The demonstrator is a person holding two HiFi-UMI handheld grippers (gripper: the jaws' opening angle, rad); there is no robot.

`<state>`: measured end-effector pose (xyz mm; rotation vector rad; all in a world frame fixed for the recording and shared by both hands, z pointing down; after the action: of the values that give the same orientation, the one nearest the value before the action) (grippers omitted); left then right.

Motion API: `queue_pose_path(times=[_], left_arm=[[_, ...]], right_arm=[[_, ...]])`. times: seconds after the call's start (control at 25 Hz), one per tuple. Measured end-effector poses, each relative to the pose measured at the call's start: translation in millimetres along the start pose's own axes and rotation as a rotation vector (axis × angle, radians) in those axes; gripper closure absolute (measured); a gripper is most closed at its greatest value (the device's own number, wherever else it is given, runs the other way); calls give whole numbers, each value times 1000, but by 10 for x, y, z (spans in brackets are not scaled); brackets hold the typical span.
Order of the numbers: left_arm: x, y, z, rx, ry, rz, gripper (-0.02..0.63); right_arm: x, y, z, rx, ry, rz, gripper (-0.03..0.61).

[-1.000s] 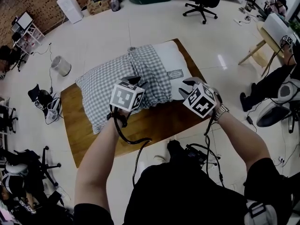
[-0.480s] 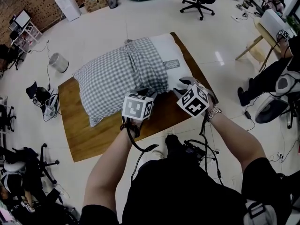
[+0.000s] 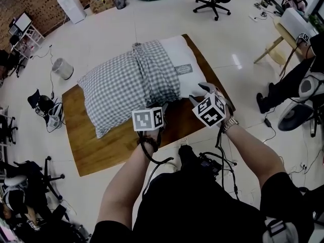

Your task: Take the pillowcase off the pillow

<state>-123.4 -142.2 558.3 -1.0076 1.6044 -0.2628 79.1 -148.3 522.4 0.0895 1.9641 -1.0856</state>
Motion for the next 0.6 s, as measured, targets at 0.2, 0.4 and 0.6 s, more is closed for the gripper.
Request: queue_pose_path(times=[0.2,0.4,0.6], left_arm=[[-92,-175,-96,17,66,-12,430],[-53,-303,-182,26,103,-30,424],[-43,-418,-193,32,115,-37,504]], right_arm=[[-82,-127,67,-15,-19,-13,306],[-137,-256,180,-30,-41,-36,292],[-266,-435,231,-24,-49,-66,291]])
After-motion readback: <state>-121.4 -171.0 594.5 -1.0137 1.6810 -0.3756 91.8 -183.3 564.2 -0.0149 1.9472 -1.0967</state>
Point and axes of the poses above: the fingertips, and each gripper's own axes: y backward along the fingers, z to its right, x out of its top, the point moved 9 cm from there along y, backward along the fingers, and after that the axes turned 5 degrees about x, right-handed, at the moved point
